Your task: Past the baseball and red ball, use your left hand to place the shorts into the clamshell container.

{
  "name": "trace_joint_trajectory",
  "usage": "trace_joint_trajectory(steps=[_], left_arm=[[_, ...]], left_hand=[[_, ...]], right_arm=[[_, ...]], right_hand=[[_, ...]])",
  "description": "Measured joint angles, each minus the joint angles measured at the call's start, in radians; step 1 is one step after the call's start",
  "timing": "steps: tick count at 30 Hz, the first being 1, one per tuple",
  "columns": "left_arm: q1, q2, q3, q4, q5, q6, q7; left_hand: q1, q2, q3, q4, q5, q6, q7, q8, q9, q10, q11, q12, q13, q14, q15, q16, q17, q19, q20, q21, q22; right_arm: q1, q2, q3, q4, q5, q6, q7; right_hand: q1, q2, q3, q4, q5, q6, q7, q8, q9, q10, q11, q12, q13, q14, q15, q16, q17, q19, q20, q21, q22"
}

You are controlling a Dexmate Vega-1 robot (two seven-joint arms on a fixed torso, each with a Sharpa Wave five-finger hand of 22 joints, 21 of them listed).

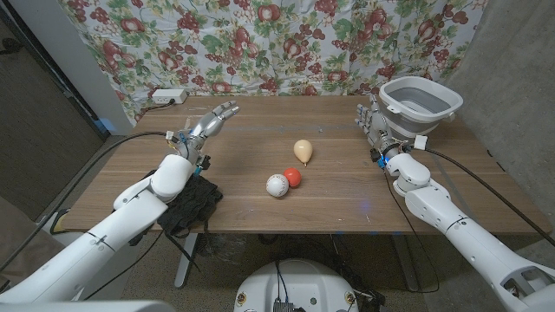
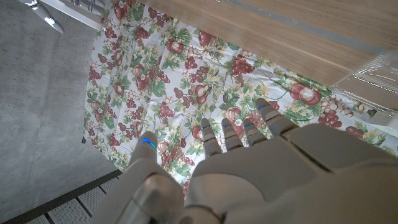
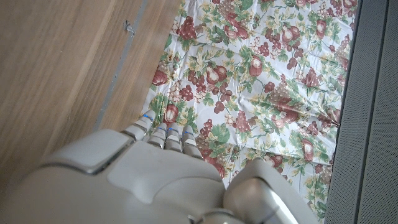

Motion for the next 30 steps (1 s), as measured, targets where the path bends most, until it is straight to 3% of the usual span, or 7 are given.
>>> trace_joint_trajectory(steps=[12, 18, 21, 25, 30], left_arm=[[0.051, 0.030, -0.038, -0.044, 0.015, 0.042, 0.003], [0.063, 0.037, -0.048, -0.051, 0.027, 0.057, 0.005], [0.073, 0.045, -0.053, -0.061, 0.043, 0.068, 0.009], [0.077, 0.049, -0.054, -0.066, 0.066, 0.086, 0.018], [0.083, 0.052, -0.054, -0.077, 0.084, 0.102, 0.026]], left_hand=[[0.000, 0.000, 0.000, 0.000, 0.000, 0.000, 0.000, 0.000, 0.000, 0.004, 0.004, 0.000, 0.000, 0.000, 0.000, 0.000, 0.000, 0.006, -0.019, 0.000, 0.000], [0.000, 0.000, 0.000, 0.000, 0.000, 0.000, 0.000, 0.000, 0.000, 0.004, 0.004, 0.000, 0.000, 0.000, 0.000, 0.000, 0.000, 0.009, -0.026, 0.000, 0.000], [0.000, 0.000, -0.002, -0.009, 0.000, 0.000, 0.000, 0.000, 0.000, 0.004, 0.004, 0.000, 0.000, 0.000, 0.000, 0.000, 0.000, 0.005, -0.052, 0.000, 0.000], [0.009, -0.009, -0.004, -0.018, 0.004, 0.004, 0.004, 0.000, 0.000, 0.020, 0.006, 0.004, 0.000, 0.001, 0.000, 0.004, 0.000, 0.008, -0.107, 0.000, -0.003], [0.020, -0.020, -0.004, -0.029, 0.008, 0.022, 0.000, 0.007, 0.000, 0.051, -0.003, 0.013, 0.000, 0.013, -0.002, 0.004, 0.000, 0.015, -0.095, 0.000, -0.003]], right_arm=[[0.004, -0.003, -0.002, 0.000, -0.008, -0.005, -0.002], [0.007, -0.003, -0.006, 0.003, -0.012, -0.006, -0.003], [0.009, -0.002, -0.007, 0.004, -0.019, -0.006, -0.004], [0.010, -0.001, -0.009, 0.005, -0.023, -0.005, -0.005], [0.012, -0.001, -0.011, 0.006, -0.030, -0.004, -0.009]], right_hand=[[0.000, 0.000, 0.000, 0.000, 0.000, 0.000, 0.000, 0.000, 0.000, 0.000, 0.000, 0.000, 0.000, 0.000, 0.000, 0.000, 0.000, 0.000, 0.000, 0.000, 0.000], [0.000, 0.000, 0.003, -0.003, 0.000, 0.000, 0.000, 0.000, 0.000, 0.000, 0.000, 0.000, -0.002, 0.002, -0.017, 0.000, 0.000, 0.004, -0.004, 0.000, 0.000], [0.000, 0.000, 0.003, -0.003, 0.000, 0.000, 0.000, 0.000, 0.000, 0.000, 0.000, 0.000, -0.002, -0.002, -0.020, 0.000, -0.002, 0.004, -0.004, 0.000, 0.000], [0.000, 0.000, 0.003, -0.003, 0.000, 0.000, 0.000, 0.000, 0.000, 0.000, 0.000, 0.000, -0.002, -0.002, -0.020, 0.000, -0.002, 0.004, -0.004, 0.000, 0.000], [0.000, 0.000, 0.003, -0.003, 0.000, 0.000, 0.000, 0.000, 0.000, 0.000, 0.000, 0.000, -0.002, -0.005, -0.024, 0.000, -0.002, 0.004, -0.004, 0.000, 0.000]])
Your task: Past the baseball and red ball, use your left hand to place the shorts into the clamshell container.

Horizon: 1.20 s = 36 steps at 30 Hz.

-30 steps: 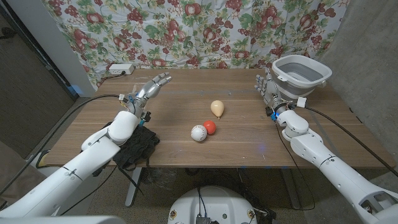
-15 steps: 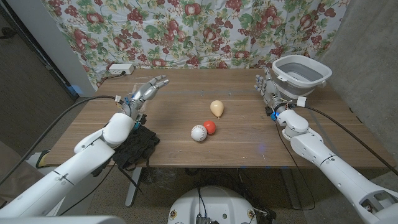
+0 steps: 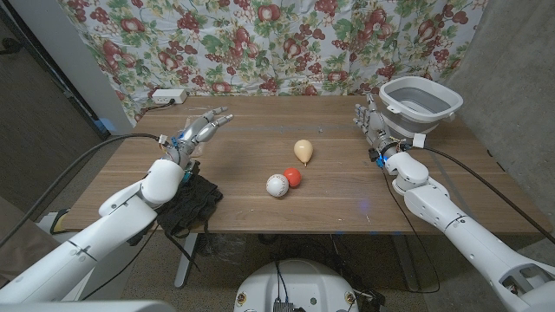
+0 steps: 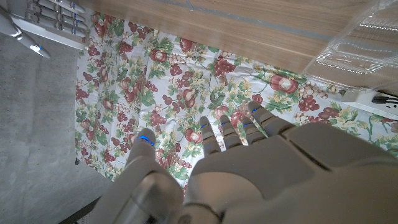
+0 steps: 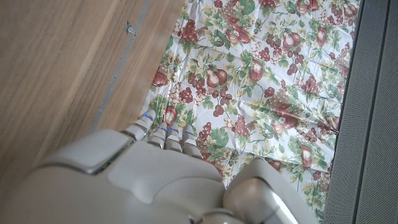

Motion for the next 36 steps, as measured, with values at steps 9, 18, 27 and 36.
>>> trace_joint_trajectory(steps=[9, 18, 27, 36], left_arm=[[0.008, 0.003, 0.006, -0.019, 0.034, 0.035, 0.013], [0.017, 0.006, 0.007, -0.037, 0.058, 0.065, 0.021], [0.035, 0.015, 0.001, -0.061, 0.077, 0.089, 0.021], [0.059, 0.022, -0.015, -0.076, 0.092, 0.097, 0.021]], left_hand=[[0.005, -0.005, 0.001, -0.007, 0.000, 0.011, 0.000, 0.000, 0.000, 0.003, -0.003, 0.000, 0.000, 0.007, 0.000, 0.000, 0.000, -0.003, 0.012, 0.000, 0.000], [0.005, -0.005, 0.003, -0.008, 0.007, 0.021, 0.000, 0.000, 0.000, 0.003, -0.003, 0.000, 0.000, 0.007, 0.000, 0.000, 0.000, -0.003, 0.012, 0.000, 0.000], [0.012, -0.012, 0.007, -0.012, 0.011, 0.024, -0.002, 0.000, -0.003, 0.007, 0.000, 0.000, 0.000, 0.007, 0.000, 0.000, 0.000, -0.007, 0.016, 0.000, 0.000], [0.012, -0.012, 0.007, -0.012, 0.011, 0.036, 0.000, 0.006, 0.000, 0.015, -0.001, 0.000, 0.000, 0.007, 0.000, 0.000, 0.000, -0.008, 0.017, 0.000, 0.000]], right_arm=[[0.000, -0.005, -0.004, -0.007, -0.022, -0.005, -0.013], [0.000, -0.011, -0.005, -0.011, -0.028, -0.006, -0.013], [0.000, -0.012, -0.005, -0.010, -0.028, -0.002, -0.004], [0.001, -0.009, -0.007, -0.007, -0.030, 0.008, -0.001]], right_hand=[[0.005, 0.005, -0.004, -0.004, 0.000, 0.006, -0.006, 0.000, 0.000, 0.000, -0.008, 0.000, 0.000, -0.005, -0.005, 0.000, 0.000, -0.004, -0.003, 0.000, 0.000], [0.005, 0.005, -0.004, -0.004, 0.000, 0.006, -0.005, 0.000, 0.000, -0.004, -0.012, 0.000, 0.000, -0.013, -0.012, -0.004, 0.000, -0.015, 0.007, 0.000, 0.000], [0.005, 0.005, -0.004, -0.004, 0.000, 0.005, -0.005, 0.000, 0.000, -0.007, -0.015, 0.000, 0.000, -0.012, -0.012, -0.004, 0.000, -0.015, 0.007, 0.000, 0.000], [0.005, 0.005, -0.004, -0.004, 0.000, 0.005, -0.005, 0.000, 0.000, -0.007, -0.015, 0.000, 0.000, -0.012, -0.012, -0.004, 0.000, -0.015, 0.007, 0.000, 0.000]])
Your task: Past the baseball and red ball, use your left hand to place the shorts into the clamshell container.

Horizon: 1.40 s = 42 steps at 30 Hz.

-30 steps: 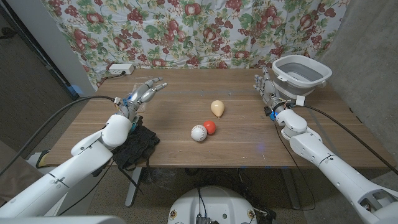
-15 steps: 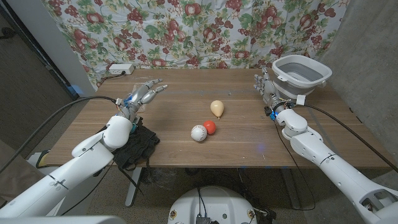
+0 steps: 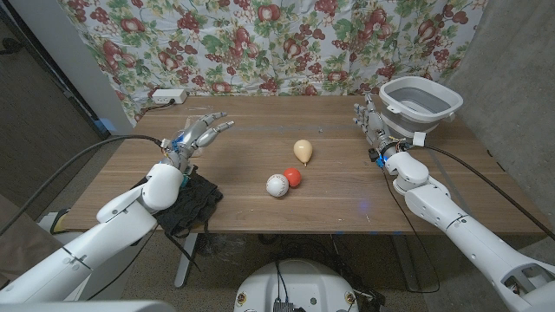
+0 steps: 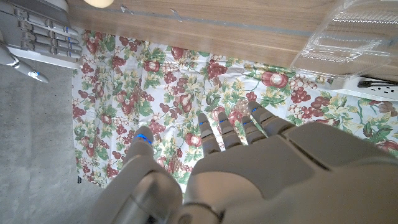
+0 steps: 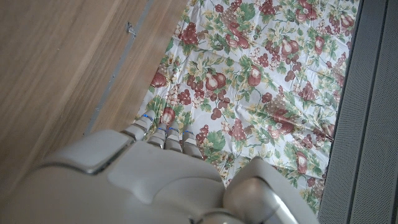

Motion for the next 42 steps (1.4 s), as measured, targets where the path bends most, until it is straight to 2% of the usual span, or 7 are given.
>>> trace_joint_trajectory(steps=[12, 33, 39, 42], left_arm=[[0.019, 0.011, -0.006, -0.014, 0.036, 0.030, 0.006], [0.033, 0.051, 0.030, -0.048, 0.136, 0.119, 0.014], [0.050, 0.052, 0.031, -0.057, 0.160, 0.130, 0.040], [0.058, 0.053, 0.031, -0.060, 0.171, 0.137, 0.050]], left_hand=[[0.000, 0.000, 0.000, 0.000, 0.004, 0.021, 0.000, 0.004, 0.001, 0.015, 0.003, 0.000, 0.000, 0.000, 0.000, 0.000, 0.000, 0.000, 0.000, 0.000, 0.000], [0.005, 0.005, 0.000, 0.000, 0.004, 0.059, -0.002, 0.011, -0.002, 0.055, 0.006, 0.012, 0.000, 0.010, 0.002, 0.006, 0.000, 0.011, -0.011, 0.005, 0.000], [0.005, 0.005, 0.000, 0.000, 0.012, 0.099, 0.004, 0.019, -0.002, 0.094, -0.001, 0.018, 0.000, 0.034, 0.002, 0.012, 0.000, 0.030, -0.014, 0.005, 0.000], [0.005, 0.005, 0.000, 0.000, 0.012, 0.103, 0.000, 0.019, -0.002, 0.099, 0.005, 0.018, 0.000, 0.039, -0.003, 0.012, 0.000, 0.031, -0.016, 0.005, 0.000]], right_arm=[[0.002, 0.010, -0.005, 0.003, -0.008, 0.018, 0.005], [-0.005, 0.014, -0.007, -0.011, -0.012, 0.022, -0.002], [-0.006, 0.013, -0.007, -0.012, -0.013, 0.022, -0.003], [-0.006, 0.011, -0.008, -0.012, -0.016, 0.021, -0.001]], right_hand=[[0.000, 0.000, 0.004, -0.004, 0.000, 0.000, 0.000, 0.000, 0.000, 0.000, 0.000, 0.000, 0.000, 0.000, 0.000, 0.000, 0.000, -0.006, 0.006, 0.000, 0.000], [0.000, 0.000, 0.004, -0.004, 0.000, 0.000, 0.000, 0.000, 0.000, 0.000, 0.000, 0.000, 0.000, 0.000, 0.000, 0.000, 0.000, -0.011, 0.000, 0.000, 0.000], [0.000, 0.000, 0.004, -0.004, 0.000, 0.000, 0.000, 0.000, 0.000, 0.000, 0.000, 0.000, 0.000, 0.000, 0.000, 0.000, 0.000, -0.011, 0.000, 0.000, 0.000], [0.000, 0.000, 0.004, -0.004, 0.000, 0.000, 0.000, 0.000, 0.000, 0.000, 0.000, 0.000, 0.000, 0.000, 0.000, 0.000, 0.000, -0.011, 0.000, 0.000, 0.000]])
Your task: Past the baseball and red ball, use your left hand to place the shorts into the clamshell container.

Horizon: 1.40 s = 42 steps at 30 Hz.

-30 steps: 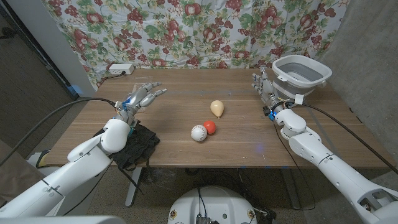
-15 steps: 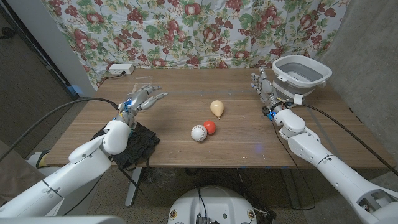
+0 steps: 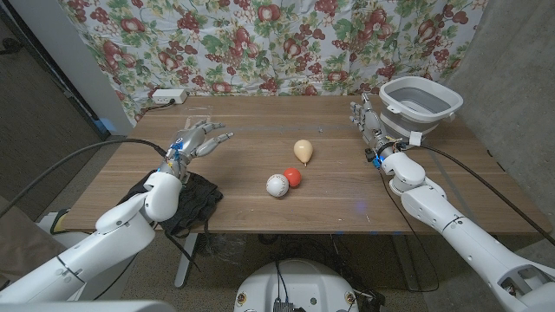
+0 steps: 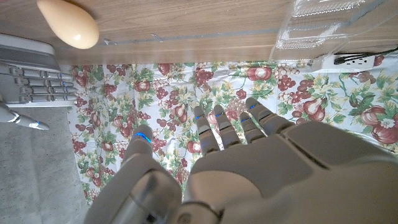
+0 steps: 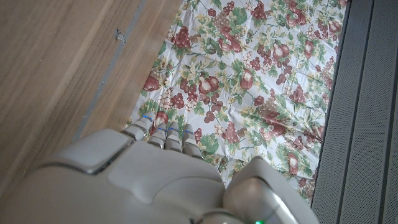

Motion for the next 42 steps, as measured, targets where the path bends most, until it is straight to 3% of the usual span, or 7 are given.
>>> trace_joint_trajectory(steps=[21, 31, 42], left_arm=[[0.040, 0.046, 0.019, -0.051, 0.098, 0.100, 0.007], [0.076, 0.071, -0.001, -0.075, 0.128, 0.128, 0.002], [0.137, 0.112, -0.041, -0.091, 0.166, 0.118, 0.019]], left_hand=[[0.000, 0.000, 0.000, 0.000, 0.007, -0.020, -0.001, -0.012, 0.000, -0.017, 0.001, -0.013, 0.000, -0.006, 0.004, -0.006, 0.000, -0.003, 0.002, 0.000, 0.000], [0.000, 0.000, 0.000, 0.000, 0.008, -0.020, -0.001, -0.012, 0.000, -0.024, 0.005, -0.013, 0.000, -0.013, 0.005, -0.006, 0.000, -0.007, 0.000, 0.000, 0.000], [0.000, 0.000, 0.000, 0.000, 0.008, -0.011, 0.000, -0.012, 0.003, -0.009, -0.009, -0.013, 0.000, -0.005, 0.005, -0.006, 0.000, 0.007, -0.014, 0.000, 0.000]], right_arm=[[-0.003, -0.010, 0.002, -0.011, -0.003, -0.005, 0.001], [-0.007, -0.011, 0.004, -0.013, -0.002, -0.005, 0.001], [-0.011, -0.013, 0.006, -0.016, 0.001, -0.004, 0.001]], right_hand=[[0.012, 0.001, 0.004, -0.004, 0.000, 0.000, 0.000, 0.000, -0.002, 0.000, 0.000, 0.000, 0.000, -0.006, -0.006, 0.000, 0.000, 0.000, 0.000, 0.000, 0.000], [0.012, 0.001, 0.004, -0.004, 0.000, 0.000, 0.000, 0.000, -0.002, 0.000, 0.000, 0.000, 0.000, -0.006, -0.006, 0.000, 0.000, 0.000, 0.000, 0.000, 0.000], [0.012, 0.001, 0.004, -0.004, 0.000, 0.000, 0.000, 0.000, -0.002, 0.000, 0.000, 0.000, 0.000, -0.006, -0.006, 0.000, 0.000, 0.000, 0.000, 0.000, 0.000]])
